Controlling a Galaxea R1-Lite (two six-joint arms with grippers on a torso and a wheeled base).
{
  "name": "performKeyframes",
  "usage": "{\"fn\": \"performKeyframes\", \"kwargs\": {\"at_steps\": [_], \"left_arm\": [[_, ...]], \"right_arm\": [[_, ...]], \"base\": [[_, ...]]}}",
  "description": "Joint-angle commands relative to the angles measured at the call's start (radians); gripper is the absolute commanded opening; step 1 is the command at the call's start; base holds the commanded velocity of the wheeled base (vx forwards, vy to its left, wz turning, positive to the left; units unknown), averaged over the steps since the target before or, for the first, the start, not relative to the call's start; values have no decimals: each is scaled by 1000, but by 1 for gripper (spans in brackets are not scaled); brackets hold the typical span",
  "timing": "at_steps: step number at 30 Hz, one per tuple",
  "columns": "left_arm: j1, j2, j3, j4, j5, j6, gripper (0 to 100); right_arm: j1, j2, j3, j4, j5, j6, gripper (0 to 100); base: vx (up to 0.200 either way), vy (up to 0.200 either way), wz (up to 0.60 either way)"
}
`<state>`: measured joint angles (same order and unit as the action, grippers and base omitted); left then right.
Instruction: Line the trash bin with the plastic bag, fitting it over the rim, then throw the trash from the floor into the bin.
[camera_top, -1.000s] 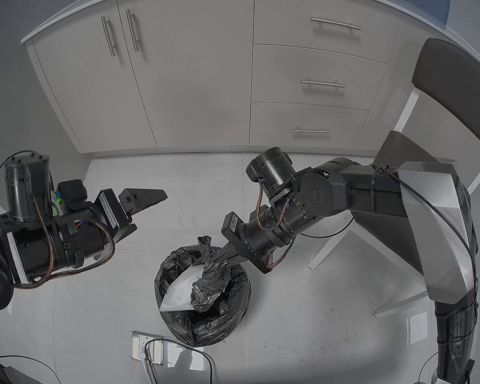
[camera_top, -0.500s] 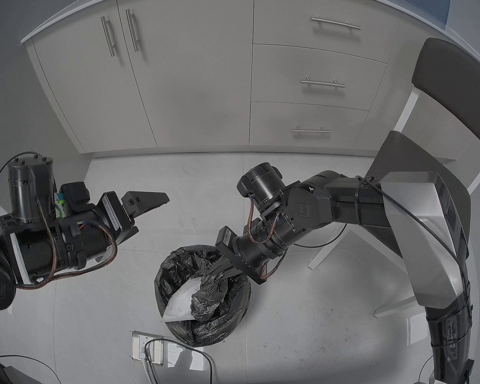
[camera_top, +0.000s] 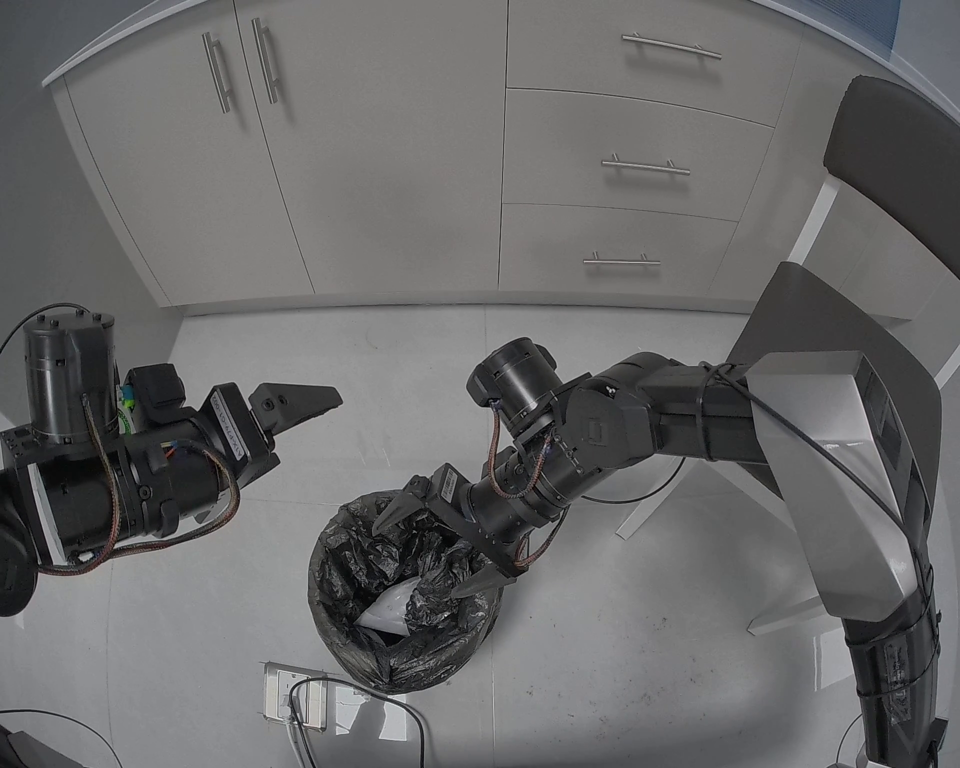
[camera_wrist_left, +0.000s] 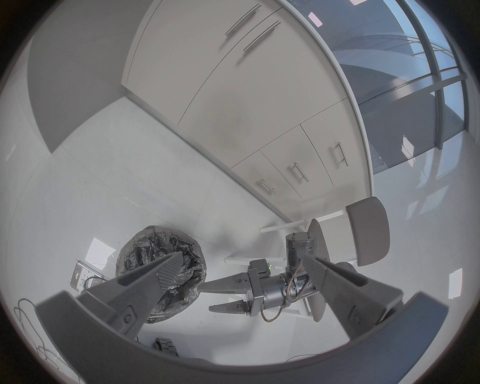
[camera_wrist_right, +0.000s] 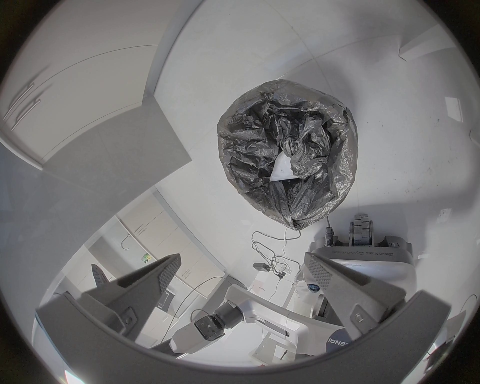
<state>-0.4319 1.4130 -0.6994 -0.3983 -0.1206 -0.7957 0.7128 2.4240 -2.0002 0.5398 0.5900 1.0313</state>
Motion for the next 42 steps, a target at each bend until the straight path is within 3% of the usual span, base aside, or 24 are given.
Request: {"fn": "performKeyframes", "kwargs": {"at_steps": [1, 15, 27, 32, 42], "left_arm": [[-1, 9, -2, 4, 4, 12, 100], [1, -9, -2, 19, 4, 75, 100], [-8, -3, 6, 26, 4, 78, 100], [-37, 4, 9, 27, 3, 79, 100], [-185, 119, 93, 18, -4, 161, 100]], "right_arm": [[1, 1, 0, 5, 1, 1, 100], [-12, -2, 0, 16, 1, 1, 100], [-78, -3, 0, 49, -9, 1, 100], [-102, -3, 0, 49, -10, 3, 100], [-164, -2, 0, 39, -24, 0, 100]], "base": [[0, 0, 0], [0, 0, 0], [0, 0, 0], [0, 0, 0], [0, 0, 0]]}}
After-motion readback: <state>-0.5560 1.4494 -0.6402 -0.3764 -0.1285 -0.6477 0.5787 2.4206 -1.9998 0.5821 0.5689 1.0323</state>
